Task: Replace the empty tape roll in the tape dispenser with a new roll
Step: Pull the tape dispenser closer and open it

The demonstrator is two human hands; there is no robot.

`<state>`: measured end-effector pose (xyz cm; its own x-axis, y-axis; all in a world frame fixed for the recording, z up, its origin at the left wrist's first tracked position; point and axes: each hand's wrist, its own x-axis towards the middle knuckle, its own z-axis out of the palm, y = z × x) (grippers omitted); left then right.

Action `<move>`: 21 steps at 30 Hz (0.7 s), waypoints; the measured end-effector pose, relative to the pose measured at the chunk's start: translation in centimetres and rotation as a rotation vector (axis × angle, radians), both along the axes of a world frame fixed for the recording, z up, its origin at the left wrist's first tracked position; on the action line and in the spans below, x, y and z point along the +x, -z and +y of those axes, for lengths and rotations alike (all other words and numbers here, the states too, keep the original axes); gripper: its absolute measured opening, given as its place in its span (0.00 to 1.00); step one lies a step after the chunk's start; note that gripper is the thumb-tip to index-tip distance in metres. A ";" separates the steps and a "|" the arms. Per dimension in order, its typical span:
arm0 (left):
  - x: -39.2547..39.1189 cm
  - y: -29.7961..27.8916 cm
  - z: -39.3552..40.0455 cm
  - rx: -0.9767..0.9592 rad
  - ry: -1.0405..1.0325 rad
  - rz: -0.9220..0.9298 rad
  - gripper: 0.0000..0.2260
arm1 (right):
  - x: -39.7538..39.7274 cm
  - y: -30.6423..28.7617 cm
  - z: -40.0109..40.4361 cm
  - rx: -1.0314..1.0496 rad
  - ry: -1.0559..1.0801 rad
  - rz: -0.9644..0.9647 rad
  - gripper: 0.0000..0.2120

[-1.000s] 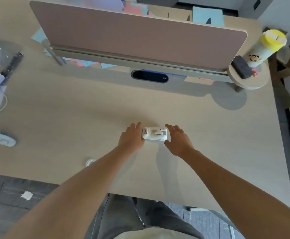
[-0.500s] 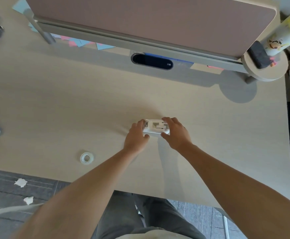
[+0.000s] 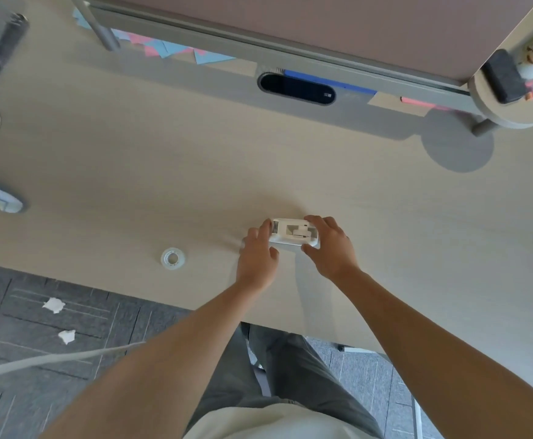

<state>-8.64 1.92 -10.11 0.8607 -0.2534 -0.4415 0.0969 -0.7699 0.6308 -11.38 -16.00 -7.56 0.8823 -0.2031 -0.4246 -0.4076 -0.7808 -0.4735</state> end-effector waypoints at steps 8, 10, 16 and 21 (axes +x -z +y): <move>-4.8 0.5 2.1 0.028 0.025 -0.057 0.29 | -5.0 0.6 1.6 0.032 -0.014 -0.035 0.30; -6.0 0.7 2.9 0.051 0.060 -0.099 0.30 | -6.1 0.9 2.0 0.040 -0.020 -0.044 0.30; -7.7 2.3 4.0 0.127 0.130 -0.322 0.29 | -9.1 3.0 2.8 0.080 0.009 -0.159 0.33; -8.0 4.4 4.0 0.087 0.102 -0.472 0.27 | -10.6 5.9 3.6 0.067 0.036 -0.337 0.39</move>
